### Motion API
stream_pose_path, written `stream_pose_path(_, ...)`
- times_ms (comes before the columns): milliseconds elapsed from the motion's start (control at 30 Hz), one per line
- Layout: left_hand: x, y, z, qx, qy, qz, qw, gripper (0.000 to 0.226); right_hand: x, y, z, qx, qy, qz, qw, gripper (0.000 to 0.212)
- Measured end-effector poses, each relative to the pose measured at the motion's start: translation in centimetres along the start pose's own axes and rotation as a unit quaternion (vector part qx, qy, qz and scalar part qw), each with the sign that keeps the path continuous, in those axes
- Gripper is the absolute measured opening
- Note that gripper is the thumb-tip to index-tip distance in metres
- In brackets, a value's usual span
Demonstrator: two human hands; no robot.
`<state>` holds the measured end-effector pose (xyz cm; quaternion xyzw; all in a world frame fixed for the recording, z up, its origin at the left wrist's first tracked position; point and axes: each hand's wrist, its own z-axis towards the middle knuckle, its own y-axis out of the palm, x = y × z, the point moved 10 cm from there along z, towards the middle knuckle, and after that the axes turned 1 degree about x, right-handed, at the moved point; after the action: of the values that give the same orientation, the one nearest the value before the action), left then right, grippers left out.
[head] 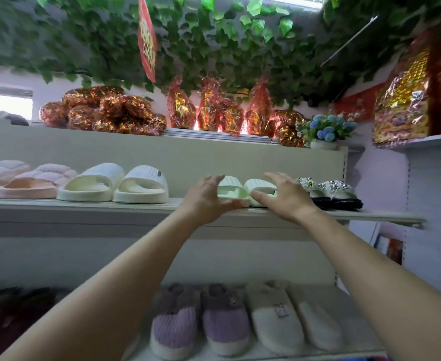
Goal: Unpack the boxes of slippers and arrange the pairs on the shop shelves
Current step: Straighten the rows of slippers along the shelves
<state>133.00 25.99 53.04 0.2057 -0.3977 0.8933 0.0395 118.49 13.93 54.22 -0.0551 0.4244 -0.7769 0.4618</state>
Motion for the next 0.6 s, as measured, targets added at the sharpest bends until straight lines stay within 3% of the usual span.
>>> stream_pose_path(167, 0.8, 2.1, 1.8, 0.012, -0.031, 0.023, 0.999, 0.100, 1.2, 0.8, 0.6, -0.037, -0.035, 0.020, 0.999, 0.072)
stream_pose_path(333, 0.8, 1.5, 1.4, 0.020, -0.051, 0.045, 0.997, 0.090, 0.8, 1.0, 0.1, -0.031, -0.044, 0.049, 0.997, 0.076)
stream_pose_path(600, -2.6, -2.2, -1.4, -0.001, -0.055, 0.066, 0.996, 0.090, -4.3, 2.5, -0.7, -0.037, -0.083, 0.097, 0.991, 0.078)
